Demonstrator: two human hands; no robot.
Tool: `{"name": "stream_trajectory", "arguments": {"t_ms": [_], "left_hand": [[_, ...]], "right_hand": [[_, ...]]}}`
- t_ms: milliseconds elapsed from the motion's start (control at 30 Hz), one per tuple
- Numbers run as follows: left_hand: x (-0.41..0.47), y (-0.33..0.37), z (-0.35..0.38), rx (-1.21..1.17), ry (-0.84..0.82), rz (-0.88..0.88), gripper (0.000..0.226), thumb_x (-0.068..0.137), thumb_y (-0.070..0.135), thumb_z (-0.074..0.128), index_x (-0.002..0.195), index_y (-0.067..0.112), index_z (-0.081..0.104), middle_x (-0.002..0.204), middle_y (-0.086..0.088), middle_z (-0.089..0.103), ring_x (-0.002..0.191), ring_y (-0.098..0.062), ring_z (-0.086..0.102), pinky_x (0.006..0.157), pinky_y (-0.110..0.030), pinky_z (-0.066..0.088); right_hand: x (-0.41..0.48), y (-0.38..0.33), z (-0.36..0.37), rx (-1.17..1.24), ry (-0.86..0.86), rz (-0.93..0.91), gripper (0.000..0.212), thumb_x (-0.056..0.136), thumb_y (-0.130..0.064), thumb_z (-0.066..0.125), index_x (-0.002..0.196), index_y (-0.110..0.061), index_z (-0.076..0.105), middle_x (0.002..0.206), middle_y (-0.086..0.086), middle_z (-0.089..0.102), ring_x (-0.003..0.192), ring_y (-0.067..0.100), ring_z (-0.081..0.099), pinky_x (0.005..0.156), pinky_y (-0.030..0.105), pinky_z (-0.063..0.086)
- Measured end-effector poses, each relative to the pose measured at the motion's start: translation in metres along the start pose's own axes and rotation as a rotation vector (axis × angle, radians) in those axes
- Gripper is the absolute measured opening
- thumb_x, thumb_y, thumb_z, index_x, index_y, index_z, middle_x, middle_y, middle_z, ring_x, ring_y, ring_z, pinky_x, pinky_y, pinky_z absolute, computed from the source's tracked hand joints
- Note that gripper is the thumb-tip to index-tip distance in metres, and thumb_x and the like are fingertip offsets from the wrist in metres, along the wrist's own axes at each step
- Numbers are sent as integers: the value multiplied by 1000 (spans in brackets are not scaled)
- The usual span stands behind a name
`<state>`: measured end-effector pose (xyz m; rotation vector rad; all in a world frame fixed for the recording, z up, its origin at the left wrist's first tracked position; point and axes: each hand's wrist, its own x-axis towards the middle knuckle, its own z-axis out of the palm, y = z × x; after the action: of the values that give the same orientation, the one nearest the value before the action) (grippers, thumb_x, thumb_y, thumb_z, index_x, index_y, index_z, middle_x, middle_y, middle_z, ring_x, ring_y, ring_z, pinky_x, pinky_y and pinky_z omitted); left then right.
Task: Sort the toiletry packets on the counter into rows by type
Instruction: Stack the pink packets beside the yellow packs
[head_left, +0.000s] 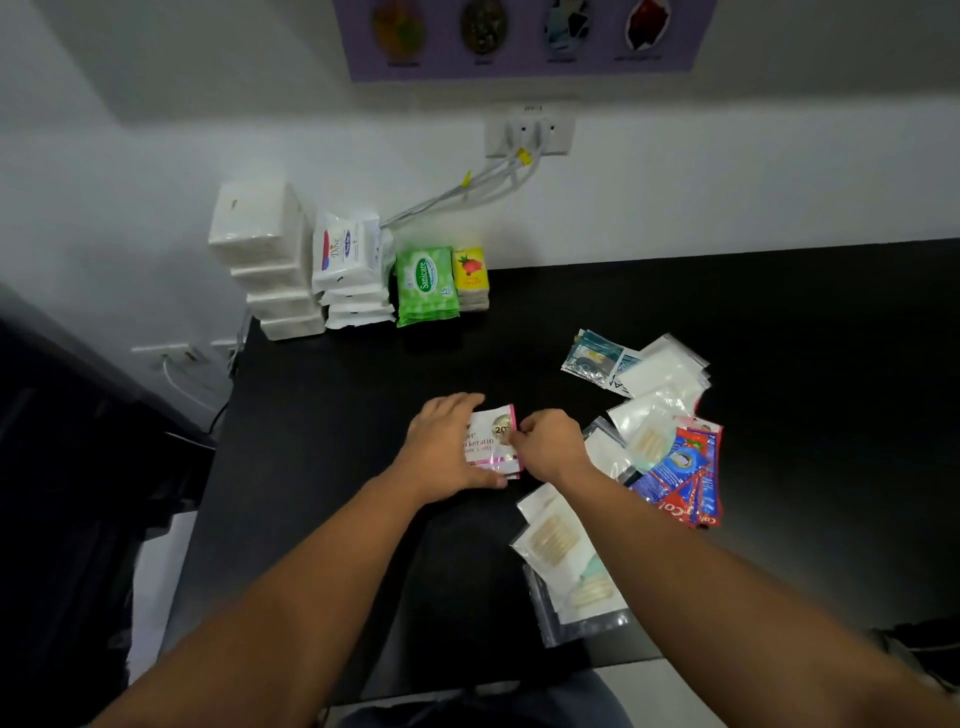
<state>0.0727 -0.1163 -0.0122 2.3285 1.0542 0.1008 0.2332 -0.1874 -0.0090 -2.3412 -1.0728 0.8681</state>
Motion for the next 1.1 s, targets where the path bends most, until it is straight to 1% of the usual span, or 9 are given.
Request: {"name": "stream_trajectory", "arguments": {"t_ms": [100,367,533,600,667,733,833,933,1100], "left_hand": [[12,2,4,213,-145,134,127,56,68,81,156,21,18,157,1,30,144,-22,25,120,-42,16],[24,6,10,260,-118,156,106,64,68,75,149,24,30,143,4,44,130,-21,40,110,-43,31],[13,-2,8,247,-85,143,133,55,74,76,157,23,9,162,-1,16,148,-23,16,122,-47,11],[2,-12,7,225,-25,98,135,55,73,77,158,26,4,164,-2,6,149,-26,10,122,-47,9],[-12,-26,7,187,23,55,129,59,68,79,157,31,4,165,-4,5,149,-28,10,120,-49,11],[-25,-40,6,160,31,23,119,65,64,79,156,34,9,164,-5,12,148,-29,15,119,-48,15],[-37,-51,10,188,69,45,95,76,63,72,153,34,25,157,1,34,143,-23,26,117,-44,20],[-36,-49,14,229,126,90,72,85,57,66,147,31,42,149,4,47,136,-20,35,114,-40,22],[-15,-41,16,271,162,79,57,89,48,66,141,28,54,143,0,54,128,-22,45,110,-42,27]], "right_hand": [[-3,2,0,35,-6,16,21,91,-30,67,81,-12,74,72,3,68,69,19,64,61,28,47],[-7,-1,2,38,10,59,26,92,-25,64,70,-13,68,68,3,63,61,16,57,51,22,36],[-9,-3,4,1,34,45,27,93,-32,64,83,-9,75,73,4,69,67,17,61,57,25,41],[-14,-2,6,-10,56,6,28,93,-36,63,92,-11,74,73,0,67,68,16,63,56,25,44],[-21,2,9,-33,102,-70,33,92,-37,64,115,-14,67,91,0,70,83,17,66,66,26,49],[-29,12,12,-68,106,-211,56,87,-36,69,138,-22,50,120,3,65,110,22,60,87,31,50],[-36,26,17,-295,20,-346,81,82,-39,74,151,-29,32,141,3,52,128,26,44,106,35,38],[-31,29,24,-444,31,-383,77,86,-37,70,152,-25,33,144,5,51,131,26,39,110,33,32],[-8,21,23,-430,91,-398,64,90,-33,65,148,-20,42,129,5,59,116,27,46,98,37,41]]}}
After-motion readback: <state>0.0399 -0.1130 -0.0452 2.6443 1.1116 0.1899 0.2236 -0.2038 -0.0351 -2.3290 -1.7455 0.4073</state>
